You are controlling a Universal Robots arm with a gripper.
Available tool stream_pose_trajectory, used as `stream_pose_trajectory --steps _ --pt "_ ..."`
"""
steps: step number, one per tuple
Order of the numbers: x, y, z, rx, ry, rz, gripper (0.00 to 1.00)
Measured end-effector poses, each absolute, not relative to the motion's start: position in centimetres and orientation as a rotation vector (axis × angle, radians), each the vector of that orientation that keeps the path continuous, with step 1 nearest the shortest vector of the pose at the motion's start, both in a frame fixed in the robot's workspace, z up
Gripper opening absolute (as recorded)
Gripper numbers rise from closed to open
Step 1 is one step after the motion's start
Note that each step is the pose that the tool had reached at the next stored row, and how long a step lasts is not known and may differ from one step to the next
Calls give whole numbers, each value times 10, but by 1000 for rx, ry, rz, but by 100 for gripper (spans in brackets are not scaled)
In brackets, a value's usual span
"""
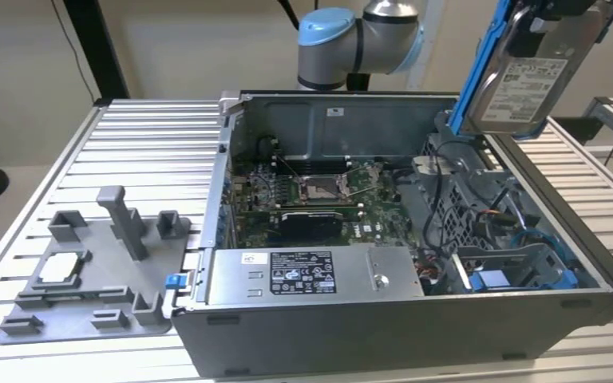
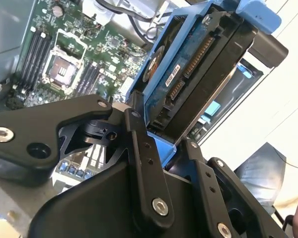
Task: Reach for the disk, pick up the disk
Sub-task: 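Pick up the disk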
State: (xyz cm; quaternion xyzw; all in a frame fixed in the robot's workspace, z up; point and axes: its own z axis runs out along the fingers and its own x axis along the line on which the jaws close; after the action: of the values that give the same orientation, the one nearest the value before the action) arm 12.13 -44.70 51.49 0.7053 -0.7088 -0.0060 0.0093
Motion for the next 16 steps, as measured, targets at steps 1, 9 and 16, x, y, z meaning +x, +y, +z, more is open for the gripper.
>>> stream_pose_trajectory --steps 1,9,16 --pt "121 -449 515 2203 -2214 -19 0" --pt "121 -470 514 2203 -2214 -19 0" --pt "121 -492 513 2203 -2213 -19 0"
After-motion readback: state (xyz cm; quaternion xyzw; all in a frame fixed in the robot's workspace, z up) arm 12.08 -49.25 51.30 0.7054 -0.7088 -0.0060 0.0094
